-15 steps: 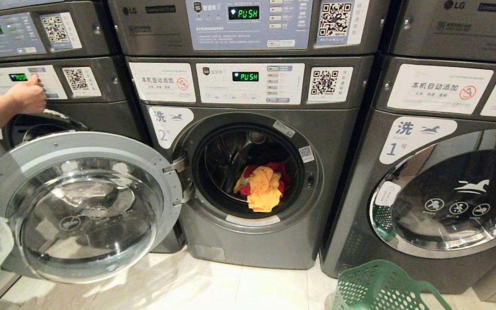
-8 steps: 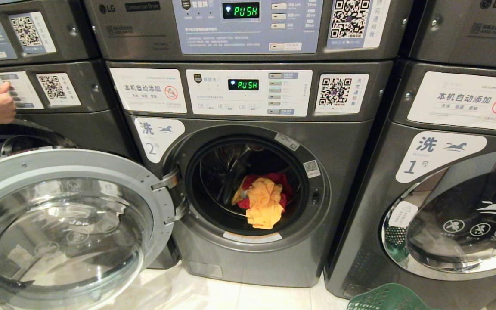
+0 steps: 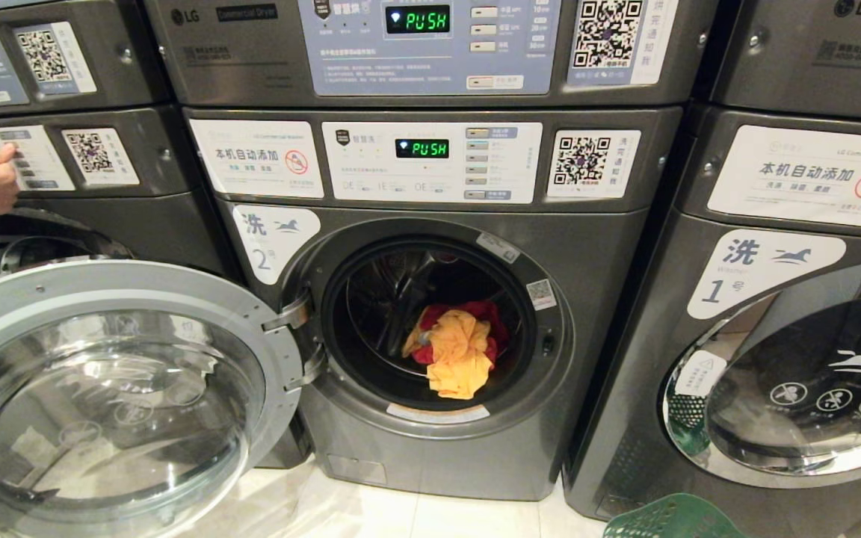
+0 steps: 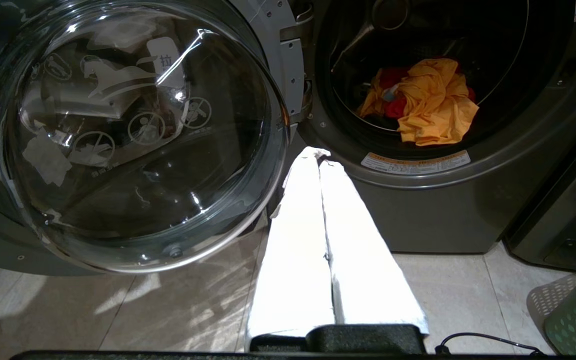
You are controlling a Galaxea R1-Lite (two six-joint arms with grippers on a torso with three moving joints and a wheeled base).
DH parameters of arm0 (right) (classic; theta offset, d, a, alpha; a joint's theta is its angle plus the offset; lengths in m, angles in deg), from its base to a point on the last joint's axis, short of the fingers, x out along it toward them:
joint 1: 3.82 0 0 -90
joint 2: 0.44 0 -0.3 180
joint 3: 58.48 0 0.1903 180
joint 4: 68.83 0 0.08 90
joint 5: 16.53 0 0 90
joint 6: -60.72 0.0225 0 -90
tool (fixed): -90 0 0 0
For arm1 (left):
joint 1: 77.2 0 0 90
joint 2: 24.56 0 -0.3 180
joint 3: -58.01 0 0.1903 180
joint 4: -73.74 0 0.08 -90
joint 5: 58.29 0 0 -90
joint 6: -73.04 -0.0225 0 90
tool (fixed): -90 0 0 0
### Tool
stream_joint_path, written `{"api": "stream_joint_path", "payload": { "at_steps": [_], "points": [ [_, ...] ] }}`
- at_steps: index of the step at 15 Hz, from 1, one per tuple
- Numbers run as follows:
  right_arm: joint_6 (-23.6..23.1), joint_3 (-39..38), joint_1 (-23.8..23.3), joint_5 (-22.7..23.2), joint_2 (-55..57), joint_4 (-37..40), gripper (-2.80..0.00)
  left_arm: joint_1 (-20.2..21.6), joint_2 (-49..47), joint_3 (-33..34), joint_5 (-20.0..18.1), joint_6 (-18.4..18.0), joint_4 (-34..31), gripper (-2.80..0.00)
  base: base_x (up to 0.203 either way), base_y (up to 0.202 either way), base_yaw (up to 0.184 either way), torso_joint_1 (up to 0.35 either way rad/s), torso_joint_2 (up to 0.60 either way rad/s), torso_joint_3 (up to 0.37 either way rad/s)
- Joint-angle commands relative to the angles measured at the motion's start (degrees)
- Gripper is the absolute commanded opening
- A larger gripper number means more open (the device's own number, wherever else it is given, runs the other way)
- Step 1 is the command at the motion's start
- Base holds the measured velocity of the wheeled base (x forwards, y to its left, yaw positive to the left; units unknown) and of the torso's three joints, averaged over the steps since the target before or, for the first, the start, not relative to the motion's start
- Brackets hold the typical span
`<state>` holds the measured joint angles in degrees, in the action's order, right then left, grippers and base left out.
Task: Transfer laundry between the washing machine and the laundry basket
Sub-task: Close the washing machine door with the left hand
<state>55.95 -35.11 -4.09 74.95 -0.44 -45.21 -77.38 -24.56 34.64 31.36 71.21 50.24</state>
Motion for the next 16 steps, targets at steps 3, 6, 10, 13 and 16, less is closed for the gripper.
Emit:
{"api": "stream_joint_path", "payload": {
  "at_steps": [3, 6, 10, 13, 16],
  "points": [
    [0.0, 0.0, 0.0, 0.1, 0.1, 0.0, -2.8, 0.0, -0.1, 0.0, -0.1, -0.1, 0.0, -2.8, 0.0, 0.0, 0.0, 0.0, 0.0, 0.0],
    [0.0, 0.1, 0.0, 0.0, 0.1, 0.0, -2.8, 0.0, 0.0, 0.0, -0.1, -0.1, 0.0, -2.8, 0.0, 0.0, 0.0, 0.0, 0.0, 0.0],
    [0.0, 0.0, 0.0, 0.0, 0.1, 0.0, -2.8, 0.0, -0.1, 0.0, -0.1, -0.1, -0.1, -2.8, 0.0, 0.0, 0.0, 0.0, 0.0, 0.0],
    [-0.1, 0.0, 0.0, 0.0, 0.1, 0.0, -2.8, 0.0, -0.1, 0.0, -0.1, 0.1, 0.0, -2.8, 0.0, 0.0, 0.0, 0.0, 0.0, 0.0],
    [-0.1, 0.0, 0.0, 0.0, 0.1, 0.0, -2.8, 0.0, -0.1, 0.0, -0.2, 0.0, 0.0, -2.8, 0.0, 0.0, 0.0, 0.0, 0.0, 0.0]
  ]
}}
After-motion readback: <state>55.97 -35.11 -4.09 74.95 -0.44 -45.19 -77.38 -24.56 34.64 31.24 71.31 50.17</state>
